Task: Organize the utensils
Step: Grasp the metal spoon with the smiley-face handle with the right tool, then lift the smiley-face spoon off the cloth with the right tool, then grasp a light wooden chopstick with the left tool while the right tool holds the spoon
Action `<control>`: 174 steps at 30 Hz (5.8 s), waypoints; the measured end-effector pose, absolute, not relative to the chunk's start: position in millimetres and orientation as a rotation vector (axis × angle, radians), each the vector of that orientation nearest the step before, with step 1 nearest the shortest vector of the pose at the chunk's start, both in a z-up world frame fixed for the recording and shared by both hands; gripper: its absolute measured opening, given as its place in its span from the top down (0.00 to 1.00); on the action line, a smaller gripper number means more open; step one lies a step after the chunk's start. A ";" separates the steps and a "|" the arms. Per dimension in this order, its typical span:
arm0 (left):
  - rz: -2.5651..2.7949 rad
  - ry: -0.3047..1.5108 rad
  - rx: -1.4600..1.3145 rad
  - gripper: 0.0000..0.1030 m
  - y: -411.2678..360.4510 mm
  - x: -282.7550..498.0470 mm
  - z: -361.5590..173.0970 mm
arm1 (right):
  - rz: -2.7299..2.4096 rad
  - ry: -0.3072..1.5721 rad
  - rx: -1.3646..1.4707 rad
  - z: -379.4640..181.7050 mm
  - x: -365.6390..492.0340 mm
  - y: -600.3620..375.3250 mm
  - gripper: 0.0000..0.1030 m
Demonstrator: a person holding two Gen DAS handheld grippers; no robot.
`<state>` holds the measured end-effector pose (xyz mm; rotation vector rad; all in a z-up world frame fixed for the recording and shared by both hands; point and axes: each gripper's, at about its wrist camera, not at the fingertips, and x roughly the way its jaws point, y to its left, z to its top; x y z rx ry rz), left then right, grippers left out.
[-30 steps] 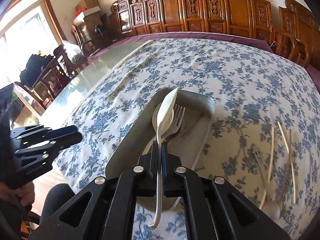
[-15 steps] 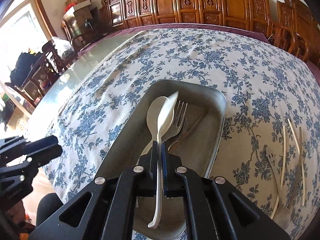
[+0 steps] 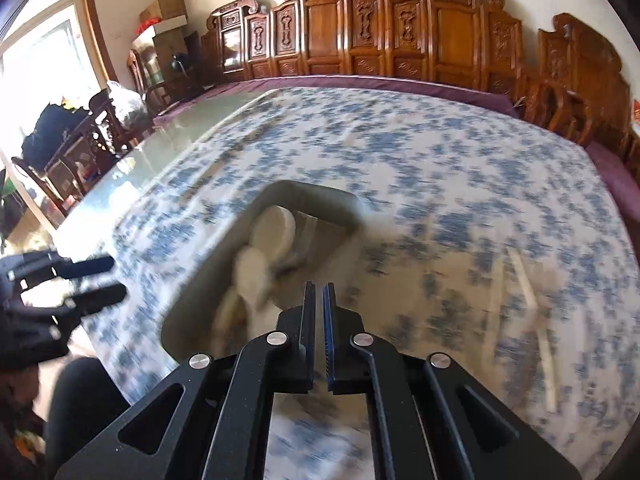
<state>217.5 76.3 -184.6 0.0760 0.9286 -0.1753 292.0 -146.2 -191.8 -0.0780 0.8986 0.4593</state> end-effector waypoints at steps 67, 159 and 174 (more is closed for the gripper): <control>-0.233 0.927 0.028 0.24 -6.4 203.5 -199.4 | 0.434 1.137 -0.195 -255.0 288.8 -236.7 1.00; -0.355 1.056 0.210 0.96 -166.2 297.1 -267.6 | 0.392 0.994 -0.073 -237.1 265.1 -354.1 0.92; -0.308 0.935 0.183 0.96 -103.3 265.0 -205.7 | 0.479 0.907 -0.108 -209.3 263.7 -286.8 0.93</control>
